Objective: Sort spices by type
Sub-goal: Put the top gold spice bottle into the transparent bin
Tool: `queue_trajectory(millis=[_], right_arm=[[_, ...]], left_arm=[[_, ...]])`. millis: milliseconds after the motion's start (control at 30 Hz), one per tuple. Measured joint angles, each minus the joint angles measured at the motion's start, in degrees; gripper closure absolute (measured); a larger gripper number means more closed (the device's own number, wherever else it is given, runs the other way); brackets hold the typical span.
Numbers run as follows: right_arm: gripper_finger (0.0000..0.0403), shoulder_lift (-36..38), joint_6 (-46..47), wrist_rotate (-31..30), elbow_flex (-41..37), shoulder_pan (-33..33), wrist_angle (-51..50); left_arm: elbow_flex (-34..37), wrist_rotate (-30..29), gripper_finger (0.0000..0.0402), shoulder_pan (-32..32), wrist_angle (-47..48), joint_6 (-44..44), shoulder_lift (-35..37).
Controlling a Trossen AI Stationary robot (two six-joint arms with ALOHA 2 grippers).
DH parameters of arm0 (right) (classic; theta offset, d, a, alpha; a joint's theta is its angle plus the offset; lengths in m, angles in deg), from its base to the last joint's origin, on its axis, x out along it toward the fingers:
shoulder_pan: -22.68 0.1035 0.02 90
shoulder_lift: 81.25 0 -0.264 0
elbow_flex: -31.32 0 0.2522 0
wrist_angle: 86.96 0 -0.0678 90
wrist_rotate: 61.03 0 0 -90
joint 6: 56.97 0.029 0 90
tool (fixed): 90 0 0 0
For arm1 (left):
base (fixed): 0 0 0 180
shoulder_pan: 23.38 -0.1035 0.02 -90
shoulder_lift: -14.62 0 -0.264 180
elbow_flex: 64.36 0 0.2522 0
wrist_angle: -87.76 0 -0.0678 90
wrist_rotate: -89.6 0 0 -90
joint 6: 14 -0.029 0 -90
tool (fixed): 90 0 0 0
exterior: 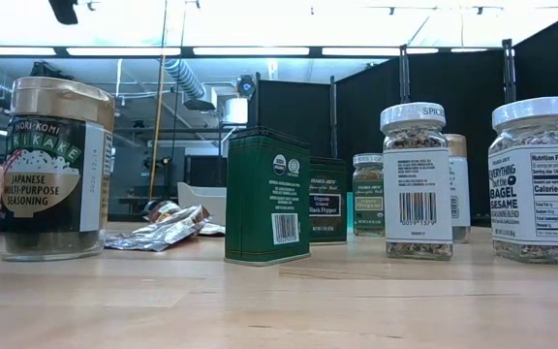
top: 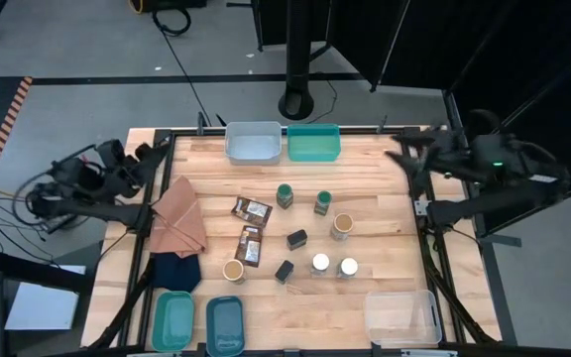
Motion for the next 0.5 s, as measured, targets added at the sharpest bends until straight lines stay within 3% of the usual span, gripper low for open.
queue_trajectory(millis=[100, 333, 500], right_arm=[[0.0166, -6.78, 3.12, 0.73, 4.68, 0.0, -7.41], [0.0119, -19.75, 13.96, 13.53, 7.95, 0.53, -14.25], [0.0098, -26.66, 9.63, 14.34, 7.97, 2.99, -17.26]], left_arm=[[-5.32, 0.45, 0.0066, 0.0, 5.55, -2.54, -4.21], [-9.9, 1.63, 0.0066, 0.0, 9.16, -8.18, -9.95], [-9.96, 1.64, 0.0066, 0.0, 11.05, -8.8, -10.56]])
